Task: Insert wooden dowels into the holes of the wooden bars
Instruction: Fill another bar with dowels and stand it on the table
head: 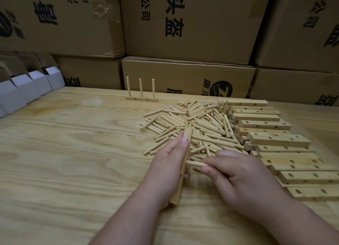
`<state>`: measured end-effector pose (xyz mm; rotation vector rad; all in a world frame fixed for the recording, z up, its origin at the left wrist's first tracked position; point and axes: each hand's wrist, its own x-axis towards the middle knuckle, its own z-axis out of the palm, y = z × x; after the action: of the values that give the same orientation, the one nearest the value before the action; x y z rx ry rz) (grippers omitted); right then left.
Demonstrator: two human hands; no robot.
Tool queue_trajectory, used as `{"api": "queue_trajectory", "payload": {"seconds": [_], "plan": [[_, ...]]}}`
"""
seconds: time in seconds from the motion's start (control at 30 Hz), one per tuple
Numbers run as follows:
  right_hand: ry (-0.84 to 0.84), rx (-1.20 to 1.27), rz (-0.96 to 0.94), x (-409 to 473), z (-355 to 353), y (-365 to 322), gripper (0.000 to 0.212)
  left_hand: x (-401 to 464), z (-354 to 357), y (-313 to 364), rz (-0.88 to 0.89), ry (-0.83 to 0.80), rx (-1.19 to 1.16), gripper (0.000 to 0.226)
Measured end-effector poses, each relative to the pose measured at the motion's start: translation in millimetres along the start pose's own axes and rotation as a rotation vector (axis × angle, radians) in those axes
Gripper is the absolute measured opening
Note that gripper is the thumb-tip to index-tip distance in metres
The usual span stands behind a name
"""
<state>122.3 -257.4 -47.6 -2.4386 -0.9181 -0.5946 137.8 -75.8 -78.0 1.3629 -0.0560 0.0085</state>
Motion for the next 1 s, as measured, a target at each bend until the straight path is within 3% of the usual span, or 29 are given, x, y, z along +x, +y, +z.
{"api": "queue_trajectory", "payload": {"seconds": [0.2,0.37,0.47,0.57,0.63,0.77,0.87,1.0], "plan": [[-0.033,0.027,0.042,-1,0,0,0.021,0,0,1,0.002,-0.009,0.003,0.06],[-0.03,0.048,0.094,0,3,1,0.027,2,-2,2,-0.035,-0.023,-0.104,0.048],[-0.046,0.083,0.171,2,-9,1,0.038,3,-2,4,-0.055,0.058,-0.195,0.021],[-0.059,0.107,0.31,7,-31,5,0.038,7,-7,6,-0.127,0.158,-0.388,0.027],[-0.081,0.091,0.421,12,-48,11,0.032,10,-10,9,-0.165,0.138,-0.533,0.032],[-0.401,-0.021,0.568,15,-73,20,0.006,10,-10,11,-0.182,0.071,-0.571,0.034],[-0.591,-0.07,0.597,16,-70,15,0.008,10,-9,10,-0.184,0.064,-0.539,0.035],[-0.725,-0.168,0.604,15,-52,8,0.016,10,-8,10,-0.177,0.063,-0.524,0.035]]}}
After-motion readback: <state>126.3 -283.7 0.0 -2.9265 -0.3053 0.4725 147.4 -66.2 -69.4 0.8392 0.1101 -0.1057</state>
